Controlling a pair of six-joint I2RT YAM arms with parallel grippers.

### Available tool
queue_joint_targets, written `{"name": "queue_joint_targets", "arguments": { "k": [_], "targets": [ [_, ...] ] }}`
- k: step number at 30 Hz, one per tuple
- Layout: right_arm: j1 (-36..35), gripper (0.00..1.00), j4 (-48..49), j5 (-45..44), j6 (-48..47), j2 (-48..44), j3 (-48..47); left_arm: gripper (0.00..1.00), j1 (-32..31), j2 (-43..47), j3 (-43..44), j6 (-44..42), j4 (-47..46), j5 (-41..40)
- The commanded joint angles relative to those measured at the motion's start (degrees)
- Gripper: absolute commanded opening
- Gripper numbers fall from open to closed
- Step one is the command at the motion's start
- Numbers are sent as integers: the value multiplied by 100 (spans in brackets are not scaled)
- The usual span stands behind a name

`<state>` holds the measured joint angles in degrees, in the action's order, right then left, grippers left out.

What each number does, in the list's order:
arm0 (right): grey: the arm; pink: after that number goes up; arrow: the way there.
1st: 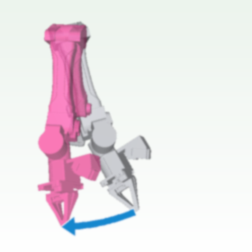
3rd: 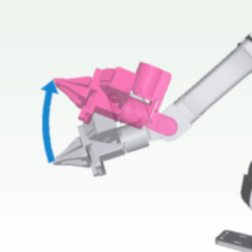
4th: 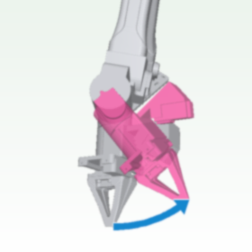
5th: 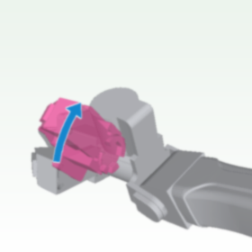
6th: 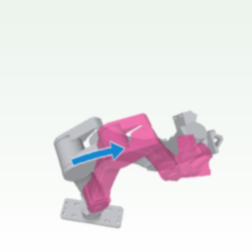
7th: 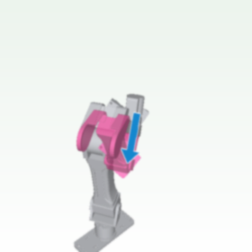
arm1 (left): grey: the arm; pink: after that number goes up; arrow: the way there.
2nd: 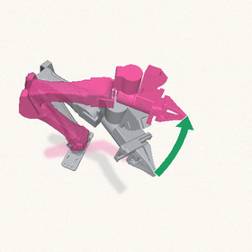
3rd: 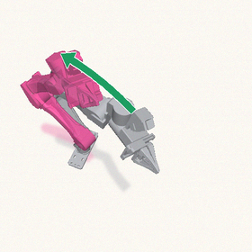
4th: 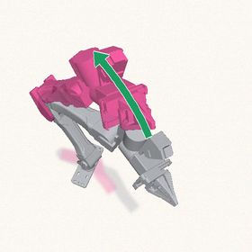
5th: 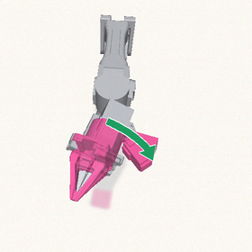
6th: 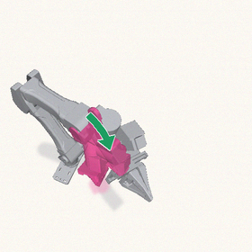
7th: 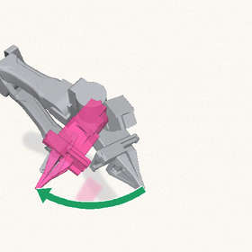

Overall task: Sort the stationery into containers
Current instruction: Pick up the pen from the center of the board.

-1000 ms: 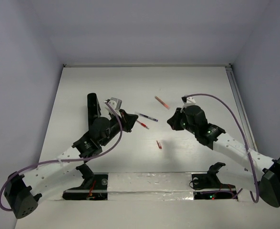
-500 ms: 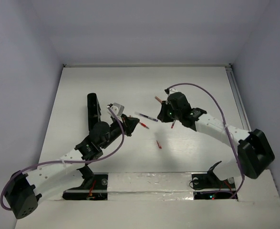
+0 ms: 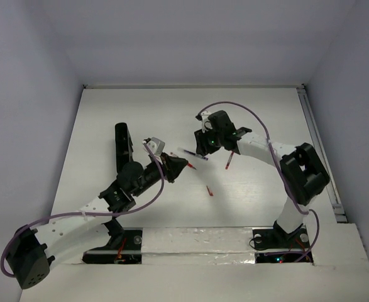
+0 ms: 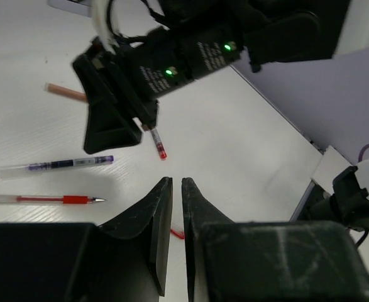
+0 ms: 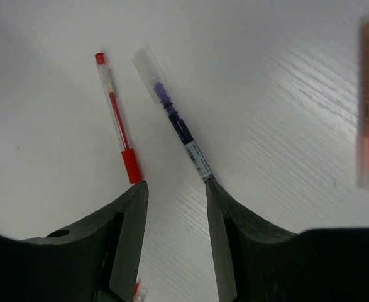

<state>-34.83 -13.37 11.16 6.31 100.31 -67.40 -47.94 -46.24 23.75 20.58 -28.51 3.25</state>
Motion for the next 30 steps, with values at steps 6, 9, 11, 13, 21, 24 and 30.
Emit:
{"name": "queue_joint_targets", "arguments": {
  "k": [6,9,11,13,21,24,30],
  "targets": [
    [38,49,-1095,1038,-1149,1567,-2555,10,-22,895,139,385,-33,195],
    [38,50,-1465,880,-1228,1903,-2927,13,-22,1099,253,447,214,115],
    [-15,51,-1555,757,-1290,2097,-3077,19,-22,1231,358,500,460,97],
    [-85,52,-1678,686,-1342,2168,-3236,27,-22,1345,472,517,766,106],
    [-419,55,-2257,431,-1597,2756,-3851,36,-22,1978,1052,421,1699,71],
    [-480,55,-2372,379,-1641,2879,-3974,36,-22,2224,1334,281,2252,-104],
    [-595,48,-2618,-455,-1668,3249,-4290,56,-22,2663,2019,-220,3421,-860]
  ]
}}
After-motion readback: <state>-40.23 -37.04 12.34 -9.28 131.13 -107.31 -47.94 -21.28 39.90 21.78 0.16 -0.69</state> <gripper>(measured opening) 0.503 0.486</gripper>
